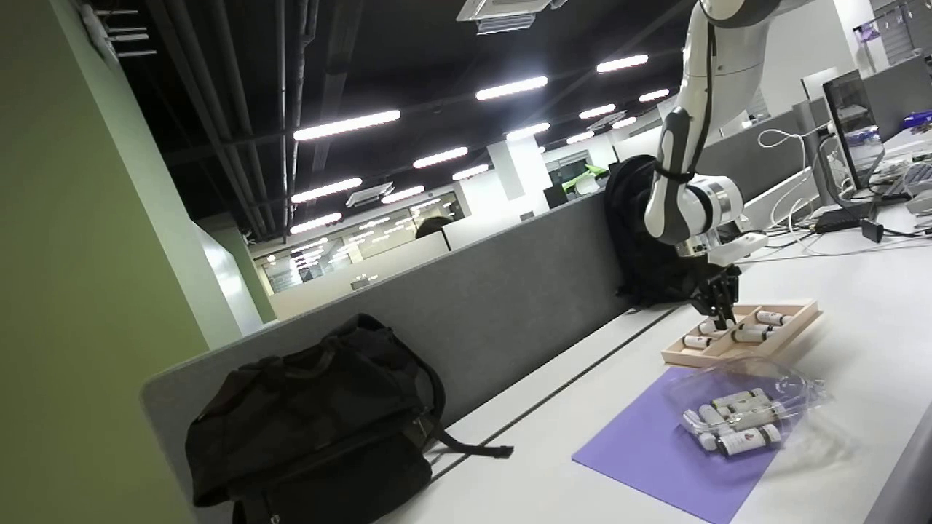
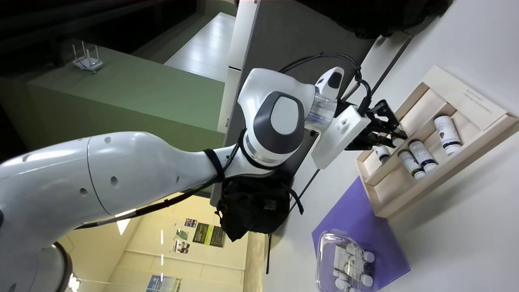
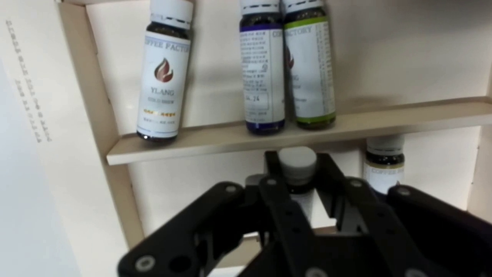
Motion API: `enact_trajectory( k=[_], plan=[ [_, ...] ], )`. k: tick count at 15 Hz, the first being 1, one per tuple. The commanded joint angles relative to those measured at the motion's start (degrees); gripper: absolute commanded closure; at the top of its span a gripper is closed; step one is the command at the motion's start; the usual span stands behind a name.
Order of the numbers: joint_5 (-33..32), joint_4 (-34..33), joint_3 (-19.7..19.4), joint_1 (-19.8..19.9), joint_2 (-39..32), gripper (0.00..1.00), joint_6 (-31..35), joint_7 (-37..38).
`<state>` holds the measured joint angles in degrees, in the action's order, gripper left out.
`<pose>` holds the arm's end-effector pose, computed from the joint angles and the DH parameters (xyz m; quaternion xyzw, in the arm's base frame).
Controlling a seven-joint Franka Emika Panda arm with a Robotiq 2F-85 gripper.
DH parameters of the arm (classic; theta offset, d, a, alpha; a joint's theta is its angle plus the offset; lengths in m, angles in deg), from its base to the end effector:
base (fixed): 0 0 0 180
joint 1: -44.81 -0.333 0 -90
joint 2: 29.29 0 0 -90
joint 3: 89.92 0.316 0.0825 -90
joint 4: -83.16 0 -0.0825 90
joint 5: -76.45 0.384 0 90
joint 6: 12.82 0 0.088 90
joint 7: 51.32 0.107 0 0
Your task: Move a bottle from the mat to the tray
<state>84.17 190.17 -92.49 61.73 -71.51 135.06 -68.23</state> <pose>0.5898 -0.2105 0.1152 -0.9970 0.0743 0.0040 0.0224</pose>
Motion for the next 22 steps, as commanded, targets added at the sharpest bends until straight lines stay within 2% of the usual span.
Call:
enact_trajectory(
  k=[1, 6, 9, 10, 12, 22],
  plan=[
    [-1.0, 0.8, 0.5, 0.1, 0.8, 0.33, 0.9, 0.7],
    [-1.2, 0.2, 0.4, -0.5, 2.5, 0.02, -0.4, 1.6],
    [-1.0, 0.0, 0.6, -0.3, 4.0, 0.00, -0.6, 1.2],
    [-1.2, 0.0, 0.3, -0.5, 3.9, 0.29, 0.2, 1.4],
    [-1.1, 0.0, 0.1, -0.4, 3.9, 0.26, 0.5, 1.5],
    [0.3, -0.3, 1.4, 0.7, 1.6, 0.88, 1.1, 1.0]
  ],
)
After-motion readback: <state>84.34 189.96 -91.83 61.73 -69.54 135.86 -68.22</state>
